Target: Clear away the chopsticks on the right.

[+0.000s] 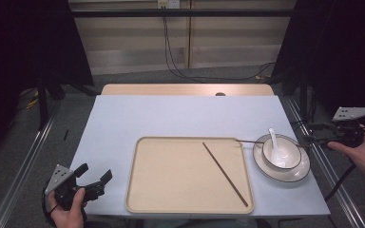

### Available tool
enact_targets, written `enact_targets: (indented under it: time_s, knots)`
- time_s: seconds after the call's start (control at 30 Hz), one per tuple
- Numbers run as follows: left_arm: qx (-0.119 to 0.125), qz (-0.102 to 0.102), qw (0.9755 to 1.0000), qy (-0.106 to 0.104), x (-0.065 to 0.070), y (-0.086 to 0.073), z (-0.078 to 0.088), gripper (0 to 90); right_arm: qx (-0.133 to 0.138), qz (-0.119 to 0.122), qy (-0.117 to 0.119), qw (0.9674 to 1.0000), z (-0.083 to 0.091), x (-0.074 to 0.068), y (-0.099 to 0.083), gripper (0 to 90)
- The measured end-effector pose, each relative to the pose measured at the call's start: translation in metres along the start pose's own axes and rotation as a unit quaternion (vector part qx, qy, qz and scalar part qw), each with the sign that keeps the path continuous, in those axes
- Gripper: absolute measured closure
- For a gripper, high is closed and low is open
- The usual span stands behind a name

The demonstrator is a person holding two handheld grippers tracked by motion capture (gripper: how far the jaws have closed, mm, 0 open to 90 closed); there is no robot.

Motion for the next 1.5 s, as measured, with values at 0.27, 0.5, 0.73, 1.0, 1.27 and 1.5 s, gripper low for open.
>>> enact_targets:
  time_s: [0.27,0.5,0.73,1.0,1.27,1.5]
  knots:
    - [0.0,-0.001,1.0,0.006,0.0,0.0,-0.001,3.5,-0.064,0.039,0.02,0.997,-0.019,0.017,-0.017,54.6]
    - [-0.002,0.001,1.0,0.003,-0.001,-0.001,0.0,3.5,-0.127,0.059,0.059,0.9884,-0.035,0.015,-0.034,64.6]
    - [-0.002,0.001,1.0,0.003,-0.001,-0.001,0.0,3.5,-0.167,0.083,0.08,0.9792,-0.048,0.006,-0.04,67.0]
    - [-0.002,0.0,1.0,0.002,-0.001,-0.001,-0.001,3.5,-0.183,0.097,0.087,0.9744,-0.059,0.005,-0.046,73.4]
    - [-0.002,0.002,1.0,0.003,-0.001,-0.001,-0.001,3.5,-0.19,0.104,0.085,0.9726,-0.066,0.005,-0.049,84.4]
    - [0.0,0.003,1.0,0.002,-0.001,0.0,0.0,3.5,-0.189,0.107,0.094,0.9715,-0.067,0.003,-0.048,85.3]
Point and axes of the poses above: each handheld gripper's, and its own axes: z roughly backward along the jaws, y roughly out of its top, x roughly to its right, the point moved 5 cm from there along -z, roughly forward along the jaws, and after that the axes turned 14 degrees about x, right-handed, at the moved point
